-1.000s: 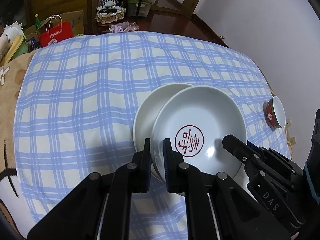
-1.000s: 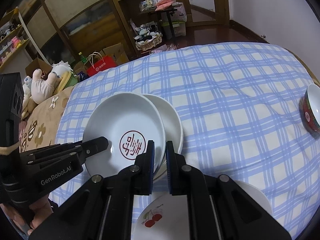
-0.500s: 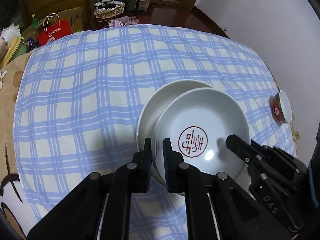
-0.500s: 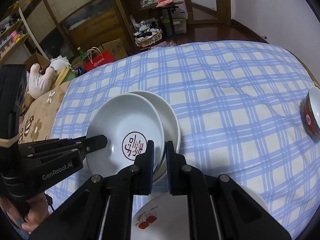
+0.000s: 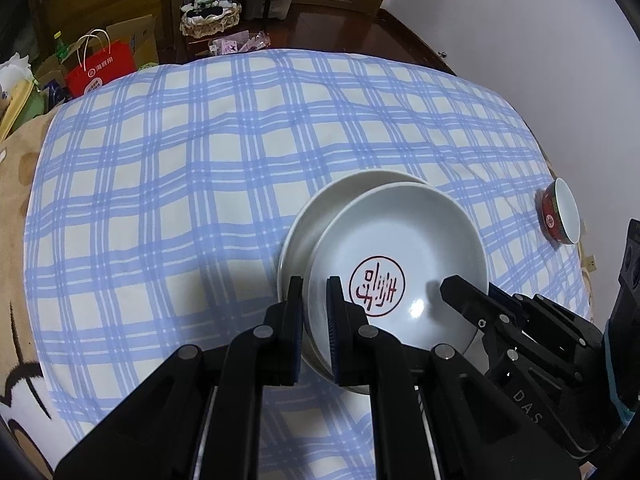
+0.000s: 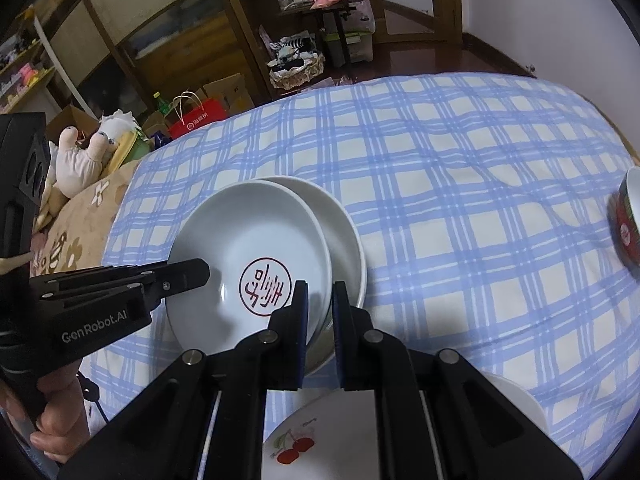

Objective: Organize plates and bowls

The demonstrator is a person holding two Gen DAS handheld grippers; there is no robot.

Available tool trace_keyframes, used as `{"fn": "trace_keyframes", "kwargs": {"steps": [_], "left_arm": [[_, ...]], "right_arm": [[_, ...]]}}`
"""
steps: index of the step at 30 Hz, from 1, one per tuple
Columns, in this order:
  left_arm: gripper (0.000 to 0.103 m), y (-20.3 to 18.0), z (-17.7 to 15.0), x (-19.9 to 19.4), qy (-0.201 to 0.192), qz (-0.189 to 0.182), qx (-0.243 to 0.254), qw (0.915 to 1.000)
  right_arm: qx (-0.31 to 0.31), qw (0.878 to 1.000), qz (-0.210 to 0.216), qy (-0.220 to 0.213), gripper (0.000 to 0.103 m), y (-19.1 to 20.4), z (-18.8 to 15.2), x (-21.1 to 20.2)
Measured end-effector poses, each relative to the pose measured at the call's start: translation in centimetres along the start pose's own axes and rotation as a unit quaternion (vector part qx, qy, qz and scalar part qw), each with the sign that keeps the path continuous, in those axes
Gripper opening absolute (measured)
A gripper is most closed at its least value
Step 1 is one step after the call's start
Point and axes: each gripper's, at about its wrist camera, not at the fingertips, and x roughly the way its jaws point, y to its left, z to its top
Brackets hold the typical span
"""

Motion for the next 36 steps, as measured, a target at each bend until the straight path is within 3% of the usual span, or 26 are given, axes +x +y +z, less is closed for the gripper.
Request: {"fn": "trace_keyframes", "kwargs": {"steps": [36], "left_arm": [[0.013, -0.64, -0.77, -0.33, -0.008, 0.005, 0.021, 0.9997]], "right_arm": [[0.013, 1.0, 0.005, 0.008, 0.012, -0.59, 0.42, 0.26]]}}
